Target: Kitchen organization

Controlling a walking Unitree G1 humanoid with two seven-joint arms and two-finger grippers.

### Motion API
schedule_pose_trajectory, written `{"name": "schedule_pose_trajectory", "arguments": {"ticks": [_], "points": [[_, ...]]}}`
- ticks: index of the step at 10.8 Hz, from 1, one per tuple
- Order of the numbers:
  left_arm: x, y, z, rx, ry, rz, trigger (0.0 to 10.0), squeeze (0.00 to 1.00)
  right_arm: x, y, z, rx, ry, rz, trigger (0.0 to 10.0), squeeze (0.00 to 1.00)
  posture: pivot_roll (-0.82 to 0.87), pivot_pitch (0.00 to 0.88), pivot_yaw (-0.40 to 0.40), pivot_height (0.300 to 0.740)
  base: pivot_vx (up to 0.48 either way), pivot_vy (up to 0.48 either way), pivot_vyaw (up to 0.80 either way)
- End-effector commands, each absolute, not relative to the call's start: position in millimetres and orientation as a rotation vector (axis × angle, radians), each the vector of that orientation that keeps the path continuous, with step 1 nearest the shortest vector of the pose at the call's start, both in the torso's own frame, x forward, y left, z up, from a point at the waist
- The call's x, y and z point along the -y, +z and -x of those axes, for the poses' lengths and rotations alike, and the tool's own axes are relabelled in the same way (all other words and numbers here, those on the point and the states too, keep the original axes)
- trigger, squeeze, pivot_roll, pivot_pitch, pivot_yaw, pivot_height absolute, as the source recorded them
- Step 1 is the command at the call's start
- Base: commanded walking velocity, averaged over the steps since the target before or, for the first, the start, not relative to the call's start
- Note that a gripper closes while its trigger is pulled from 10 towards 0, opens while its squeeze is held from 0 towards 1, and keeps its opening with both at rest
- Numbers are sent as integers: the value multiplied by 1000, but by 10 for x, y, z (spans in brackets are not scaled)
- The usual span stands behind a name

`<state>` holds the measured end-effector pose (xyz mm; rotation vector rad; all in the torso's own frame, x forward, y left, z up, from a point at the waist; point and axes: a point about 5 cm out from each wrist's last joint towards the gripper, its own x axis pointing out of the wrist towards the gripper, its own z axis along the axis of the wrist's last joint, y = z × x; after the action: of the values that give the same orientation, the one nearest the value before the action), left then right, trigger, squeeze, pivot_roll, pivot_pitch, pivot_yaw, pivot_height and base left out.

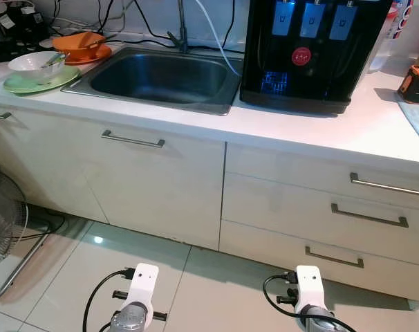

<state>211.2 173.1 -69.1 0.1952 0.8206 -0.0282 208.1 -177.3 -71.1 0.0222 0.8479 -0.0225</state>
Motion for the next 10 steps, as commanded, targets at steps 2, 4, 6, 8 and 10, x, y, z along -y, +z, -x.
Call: {"name": "schedule_pose_trajectory", "arguments": {"ticks": [2, 4, 6, 8, 10], "points": [[-1740, -706, -2085, -826, -25, -194, 10000, 0, 1762, -731, -2051, -863, -14, -23, 10000, 0, 6, 0, 12, 740, 0, 0, 0], [-1740, -708, -2080, -826, -26, -194, 10000, 0, 1760, -732, -2050, -863, -13, -22, 10000, 0, 0, 0, 0, 740, 0, 0, 0], [-1721, -740, -1999, -811, -49, -203, 10000, 0, 1641, -733, -2049, -837, 41, 27, 10000, 0, 47, 0, 6, 740, 0, 0, 0], [-1706, -737, -2007, -810, -56, -200, 10000, 0, 1658, -734, -2044, -838, 32, 18, 10000, 0, 42, 0, 3, 740, 0, 0, 0], [-1699, -734, -2010, -804, -54, -193, 10000, 0, 1664, -737, -2037, -839, 32, 8, 10000, 0, 48, 0, -1, 740, 0, 0, 0]]}}
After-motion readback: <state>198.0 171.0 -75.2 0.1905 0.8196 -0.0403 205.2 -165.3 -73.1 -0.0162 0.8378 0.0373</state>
